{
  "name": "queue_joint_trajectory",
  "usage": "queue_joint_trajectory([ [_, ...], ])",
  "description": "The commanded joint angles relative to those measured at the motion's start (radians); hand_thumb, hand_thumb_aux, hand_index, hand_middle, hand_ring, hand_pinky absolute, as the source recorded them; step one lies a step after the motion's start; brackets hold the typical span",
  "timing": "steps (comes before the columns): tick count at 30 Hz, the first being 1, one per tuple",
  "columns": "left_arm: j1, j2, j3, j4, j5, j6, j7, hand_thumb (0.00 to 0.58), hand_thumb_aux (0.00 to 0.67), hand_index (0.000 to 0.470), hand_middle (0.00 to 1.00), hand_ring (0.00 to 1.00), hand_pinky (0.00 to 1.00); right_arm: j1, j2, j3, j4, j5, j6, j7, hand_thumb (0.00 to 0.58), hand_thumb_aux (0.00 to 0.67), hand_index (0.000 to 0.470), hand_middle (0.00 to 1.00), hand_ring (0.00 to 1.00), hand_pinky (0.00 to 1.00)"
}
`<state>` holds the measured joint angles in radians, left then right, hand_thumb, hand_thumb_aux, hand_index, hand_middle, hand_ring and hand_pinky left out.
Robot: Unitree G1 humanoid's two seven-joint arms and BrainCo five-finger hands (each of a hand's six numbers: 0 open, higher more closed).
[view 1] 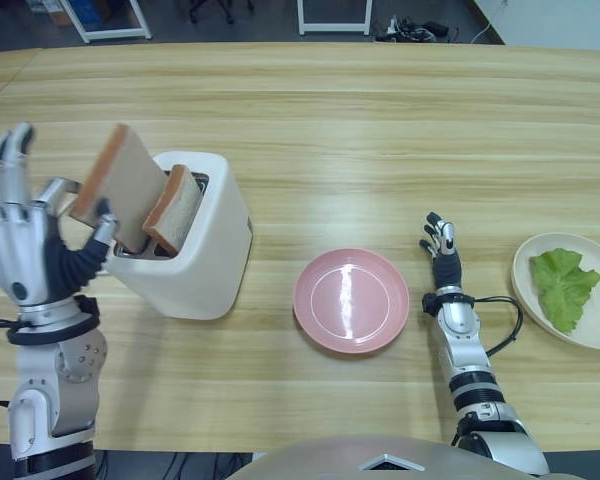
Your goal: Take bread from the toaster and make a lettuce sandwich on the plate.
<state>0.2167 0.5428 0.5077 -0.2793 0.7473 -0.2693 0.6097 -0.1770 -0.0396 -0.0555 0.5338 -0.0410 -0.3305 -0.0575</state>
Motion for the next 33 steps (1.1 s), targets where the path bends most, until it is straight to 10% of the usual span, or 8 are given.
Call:
queue_joint_trajectory([
  [1,-0.039,-0.042,0.011,-0.095,-0.138,-0.117,0.028,0.58,0.67,0.47,1.0,1.0,1.0,0.004,0.009,-0.004,0.032,0.01,0.031,0.001,0.0,0.0,0.0,0.0,0.0,0.0],
  [13,-0.183,-0.401,-0.569,-0.14,-0.843,-0.126,-0.361,0.58,0.67,0.47,1.0,1.0,1.0,-0.036,0.01,-0.011,0.068,0.015,0.033,0.001,0.0,0.0,0.0,0.0,0.0,0.0],
  [22,-0.166,-0.519,-0.815,0.201,-0.435,-0.186,-0.364,0.58,0.67,0.47,1.0,1.0,1.0,-0.031,0.007,-0.011,0.05,0.013,0.04,0.005,0.0,0.0,0.0,0.0,0.0,0.0],
  [33,-0.145,-0.449,-0.843,0.341,-0.05,0.024,-0.277,0.58,0.67,0.47,1.0,1.0,1.0,0.004,0.003,-0.007,0.0,0.008,0.064,0.006,0.0,0.0,0.0,0.0,0.0,0.0],
])
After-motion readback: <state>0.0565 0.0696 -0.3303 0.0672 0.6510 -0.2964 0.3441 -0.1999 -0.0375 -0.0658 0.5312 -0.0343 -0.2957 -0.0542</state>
